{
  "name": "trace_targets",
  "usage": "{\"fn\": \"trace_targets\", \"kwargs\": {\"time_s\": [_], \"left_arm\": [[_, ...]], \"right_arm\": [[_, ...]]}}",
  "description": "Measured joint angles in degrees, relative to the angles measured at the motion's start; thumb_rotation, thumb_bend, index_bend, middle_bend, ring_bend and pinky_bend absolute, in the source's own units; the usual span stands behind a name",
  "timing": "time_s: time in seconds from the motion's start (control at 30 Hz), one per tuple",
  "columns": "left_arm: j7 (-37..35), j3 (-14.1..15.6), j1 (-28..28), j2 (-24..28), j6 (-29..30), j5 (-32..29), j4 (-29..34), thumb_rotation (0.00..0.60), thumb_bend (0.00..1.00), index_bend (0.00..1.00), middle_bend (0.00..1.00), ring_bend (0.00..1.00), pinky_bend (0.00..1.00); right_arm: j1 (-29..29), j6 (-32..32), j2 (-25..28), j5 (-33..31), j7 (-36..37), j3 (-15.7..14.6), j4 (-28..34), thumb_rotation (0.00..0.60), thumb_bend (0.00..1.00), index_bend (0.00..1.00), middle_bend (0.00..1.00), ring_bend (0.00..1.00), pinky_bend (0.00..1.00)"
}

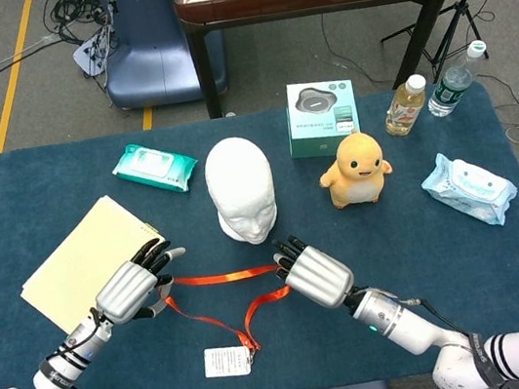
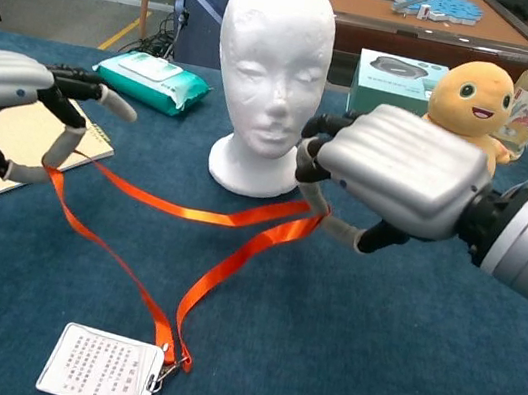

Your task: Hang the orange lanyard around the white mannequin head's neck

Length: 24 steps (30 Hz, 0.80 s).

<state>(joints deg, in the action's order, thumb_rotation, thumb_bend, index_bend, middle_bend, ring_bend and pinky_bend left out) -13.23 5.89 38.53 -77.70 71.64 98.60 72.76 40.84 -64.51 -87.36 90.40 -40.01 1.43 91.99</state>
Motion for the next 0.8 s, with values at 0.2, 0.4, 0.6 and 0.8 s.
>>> {"fn": "trace_targets", "kwargs": {"time_s": [0.2,0.4,0.6,0.8], "left_arm": [[4.1,-2.1,-0.5,6.3,2.8,0.3,10.0,0.600,0.32,0.63,0.13,0.04,0.01],[8.9,-5.4,-0.1,11.3,3.6,-0.1,18.3,0.600,0.32,0.63,0.13,0.04,0.01],[16.0,-9.2,0.9,14.3,1.0,-4.1,24.3,0.600,0.32,0.63,0.13,0.04,0.01],[20.3,-13.5,2.2,16.3,-1.8,-9.9,29.1,0.600,0.32,0.63,0.13,0.04,0.01]], "right_arm": [[-0.6,-4.3,3.0,4.2,0.9,1.4,4.0,0.600,0.45,0.63,0.35,0.15,0.24],[-1.2,-6.0,6.8,6.2,-0.2,3.1,8.3,0.600,0.45,0.63,0.35,0.15,0.24],[-2.0,-6.6,8.1,5.0,-5.6,5.2,12.2,0.600,0.45,0.63,0.35,0.15,0.24],[-3.2,-8.5,8.1,2.8,-13.0,8.0,16.2,0.600,0.45,0.63,0.35,0.15,0.24]]}}
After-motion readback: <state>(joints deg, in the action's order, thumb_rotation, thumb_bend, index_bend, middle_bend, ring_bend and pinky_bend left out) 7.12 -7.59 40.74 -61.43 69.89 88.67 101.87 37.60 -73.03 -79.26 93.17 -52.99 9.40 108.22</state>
